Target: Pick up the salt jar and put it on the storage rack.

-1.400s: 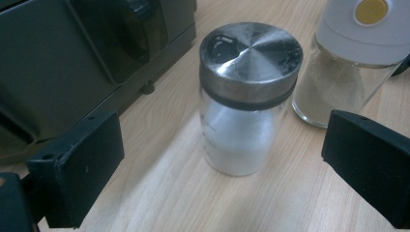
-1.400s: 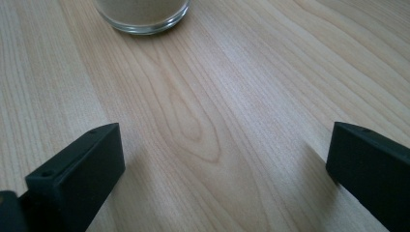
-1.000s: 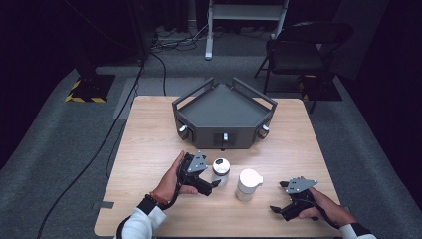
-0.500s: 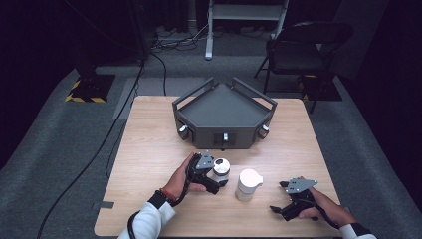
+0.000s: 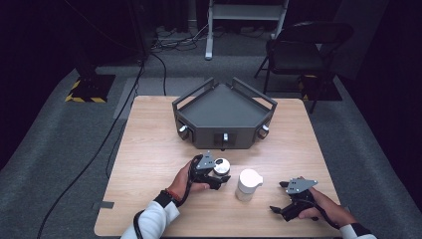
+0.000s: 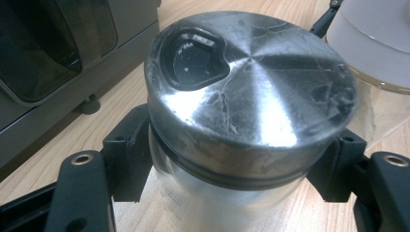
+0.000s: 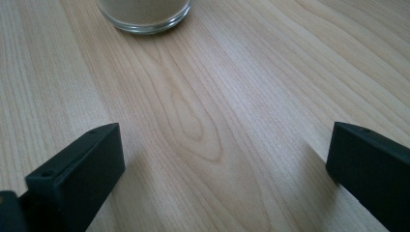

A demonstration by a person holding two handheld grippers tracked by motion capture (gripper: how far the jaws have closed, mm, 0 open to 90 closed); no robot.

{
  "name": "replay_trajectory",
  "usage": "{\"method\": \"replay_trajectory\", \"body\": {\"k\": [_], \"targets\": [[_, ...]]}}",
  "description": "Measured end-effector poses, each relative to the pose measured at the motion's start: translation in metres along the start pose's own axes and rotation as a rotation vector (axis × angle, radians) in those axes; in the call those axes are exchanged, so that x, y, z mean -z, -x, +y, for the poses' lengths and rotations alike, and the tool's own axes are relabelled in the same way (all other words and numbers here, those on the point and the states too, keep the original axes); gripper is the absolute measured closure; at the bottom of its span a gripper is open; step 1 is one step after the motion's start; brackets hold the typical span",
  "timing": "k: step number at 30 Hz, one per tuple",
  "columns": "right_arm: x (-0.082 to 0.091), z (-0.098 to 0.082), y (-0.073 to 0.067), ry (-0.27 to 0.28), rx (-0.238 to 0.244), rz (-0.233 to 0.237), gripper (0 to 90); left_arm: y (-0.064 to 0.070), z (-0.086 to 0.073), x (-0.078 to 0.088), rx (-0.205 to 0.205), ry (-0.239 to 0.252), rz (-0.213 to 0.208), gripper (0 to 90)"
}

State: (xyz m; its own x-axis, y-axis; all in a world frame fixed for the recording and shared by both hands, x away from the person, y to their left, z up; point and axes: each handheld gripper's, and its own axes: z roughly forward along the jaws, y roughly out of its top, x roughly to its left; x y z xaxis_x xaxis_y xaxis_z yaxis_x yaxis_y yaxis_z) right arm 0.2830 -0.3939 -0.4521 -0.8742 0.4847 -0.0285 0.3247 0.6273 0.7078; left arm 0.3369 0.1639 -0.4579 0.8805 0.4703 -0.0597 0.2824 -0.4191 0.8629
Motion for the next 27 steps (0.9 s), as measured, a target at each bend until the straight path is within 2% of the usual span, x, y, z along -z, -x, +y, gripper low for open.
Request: {"method": "replay_trajectory", "body": {"k": [14,20,23,27], "targets": [[0.0,0.0,0.0,0.0,0.0,0.0,0.0,0.001,0.006,0.005,0.003,-0.015,0.015,30.0],[0.0,0.0,0.0,0.0,0.0,0.0,0.0,0.002,0.007,0.009,0.009,-0.003,0.025,30.0],[0.0,0.0,0.0,0.0,0.0,0.001,0.0,0.007,0.007,0.011,0.02,0.016,0.059,30.1],[0.0,0.0,0.0,0.0,0.0,0.001,0.0,0.01,0.009,0.016,0.026,0.032,0.077,30.0]]}}
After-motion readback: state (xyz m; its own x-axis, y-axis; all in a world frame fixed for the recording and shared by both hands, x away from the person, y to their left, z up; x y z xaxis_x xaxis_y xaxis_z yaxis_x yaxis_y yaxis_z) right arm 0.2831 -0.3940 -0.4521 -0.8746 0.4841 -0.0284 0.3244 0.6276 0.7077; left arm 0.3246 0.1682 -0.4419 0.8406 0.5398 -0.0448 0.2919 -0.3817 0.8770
